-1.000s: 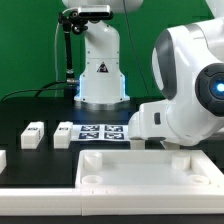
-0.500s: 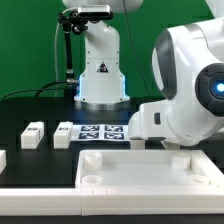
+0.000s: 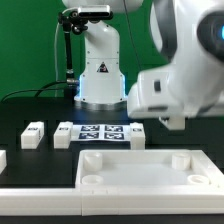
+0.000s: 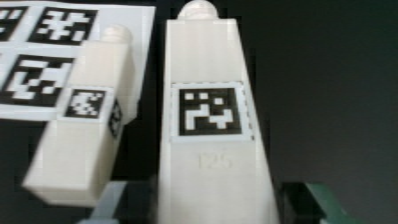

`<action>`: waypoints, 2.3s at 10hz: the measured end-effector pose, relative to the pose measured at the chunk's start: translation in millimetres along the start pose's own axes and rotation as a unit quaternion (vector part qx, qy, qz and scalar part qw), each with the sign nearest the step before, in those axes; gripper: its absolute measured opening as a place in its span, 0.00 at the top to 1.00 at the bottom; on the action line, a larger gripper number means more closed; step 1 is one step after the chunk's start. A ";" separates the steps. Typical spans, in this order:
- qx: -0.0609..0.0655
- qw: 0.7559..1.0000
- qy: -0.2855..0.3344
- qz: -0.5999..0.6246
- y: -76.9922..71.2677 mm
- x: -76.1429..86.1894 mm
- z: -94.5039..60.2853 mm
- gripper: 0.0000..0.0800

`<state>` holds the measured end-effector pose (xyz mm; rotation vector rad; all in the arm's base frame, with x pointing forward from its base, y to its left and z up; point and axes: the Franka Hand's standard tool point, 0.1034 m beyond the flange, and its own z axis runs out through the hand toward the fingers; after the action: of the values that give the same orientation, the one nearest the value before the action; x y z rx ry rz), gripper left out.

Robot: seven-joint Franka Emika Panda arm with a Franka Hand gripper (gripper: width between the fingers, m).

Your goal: Assemble desk

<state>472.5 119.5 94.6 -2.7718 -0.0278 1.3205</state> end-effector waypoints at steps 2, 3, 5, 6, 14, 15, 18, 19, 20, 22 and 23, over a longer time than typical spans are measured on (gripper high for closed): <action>-0.004 0.998 0.055 -0.003 -1.8 -12.3 -24.3 0.64; -0.002 0.995 0.098 -0.002 -2.7 -10.3 -26.0 0.64; 0.000 0.988 0.156 -0.002 -3.4 -5.9 -29.4 0.64; 0.000 0.981 0.192 -0.009 -2.3 -7.8 -38.3 0.64; -0.010 0.896 0.441 -0.058 19.8 2.1 -117.2 0.64; -0.010 0.879 0.472 -0.062 23.6 6.3 -133.6 0.64; -0.015 0.812 0.579 -0.069 14.3 14.1 -165.9 0.64; -0.015 0.801 0.594 -0.067 16.1 15.2 -163.7 0.64; -0.015 0.776 0.627 -0.066 17.3 15.3 -168.8 0.64; -0.016 0.734 0.676 -0.062 21.7 17.9 -164.7 0.64; -0.020 0.740 0.669 -0.066 21.5 23.2 -157.8 0.64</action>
Offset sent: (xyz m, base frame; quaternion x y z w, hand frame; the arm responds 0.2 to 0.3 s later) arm 0.0000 0.0000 0.0000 0.0000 0.1296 0.0000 0.9916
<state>609.3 90.2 174.1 -2.9227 -0.1568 -0.8812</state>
